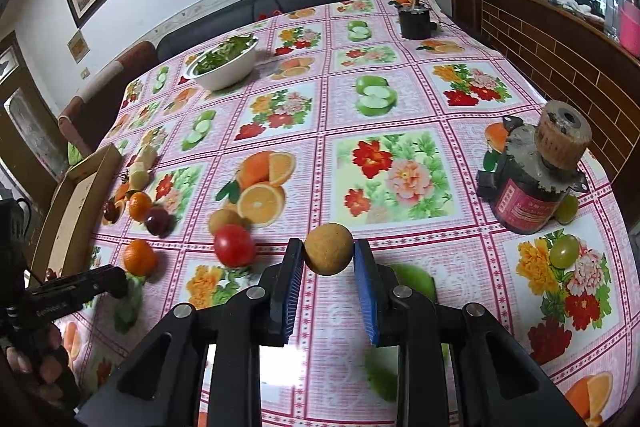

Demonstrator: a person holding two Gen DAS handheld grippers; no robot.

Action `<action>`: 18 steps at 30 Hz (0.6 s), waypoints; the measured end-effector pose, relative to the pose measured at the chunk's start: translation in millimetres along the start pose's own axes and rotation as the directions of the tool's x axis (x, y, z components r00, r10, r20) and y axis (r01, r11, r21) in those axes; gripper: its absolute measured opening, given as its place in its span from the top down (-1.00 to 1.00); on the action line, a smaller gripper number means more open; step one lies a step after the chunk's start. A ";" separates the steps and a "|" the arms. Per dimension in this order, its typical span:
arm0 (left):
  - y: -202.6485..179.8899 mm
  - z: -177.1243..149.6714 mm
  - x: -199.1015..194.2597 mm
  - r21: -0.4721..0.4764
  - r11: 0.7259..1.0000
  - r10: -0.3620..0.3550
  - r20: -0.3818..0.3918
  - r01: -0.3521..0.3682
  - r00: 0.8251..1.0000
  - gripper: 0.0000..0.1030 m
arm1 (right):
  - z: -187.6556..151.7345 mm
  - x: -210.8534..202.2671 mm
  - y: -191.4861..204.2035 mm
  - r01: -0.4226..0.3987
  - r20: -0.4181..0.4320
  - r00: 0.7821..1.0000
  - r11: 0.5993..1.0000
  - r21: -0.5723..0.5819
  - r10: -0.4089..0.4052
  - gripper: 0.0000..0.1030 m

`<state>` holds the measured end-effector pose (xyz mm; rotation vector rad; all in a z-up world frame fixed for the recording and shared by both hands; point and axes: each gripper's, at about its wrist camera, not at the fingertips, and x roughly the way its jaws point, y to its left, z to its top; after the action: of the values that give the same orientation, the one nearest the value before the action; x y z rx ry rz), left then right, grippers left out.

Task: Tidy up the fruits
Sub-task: 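Grasp a brown round fruit with the right tool while the left tool grasps a dark red plum, then carry the plum and brown fruit into the box and open both tools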

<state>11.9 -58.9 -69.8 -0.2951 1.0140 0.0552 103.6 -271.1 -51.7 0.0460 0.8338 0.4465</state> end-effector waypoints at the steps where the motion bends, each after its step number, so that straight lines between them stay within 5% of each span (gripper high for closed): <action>1: -2.2 -1.0 0.5 0.012 1.000 -0.017 -0.006 0.017 1.000 0.52 | -0.1 -0.4 1.6 -0.002 -0.001 1.000 1.000 -0.001 0.002 0.48; 18: 18.1 -6.9 -49.7 -0.031 0.999 0.031 0.086 -0.028 0.996 0.52 | 2.1 -12.3 65.4 -0.106 0.005 0.994 0.990 -0.097 0.107 0.48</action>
<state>-23.5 -38.8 -35.2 -0.3023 0.9319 0.1093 74.1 -216.4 -27.7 0.0035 0.8014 0.5865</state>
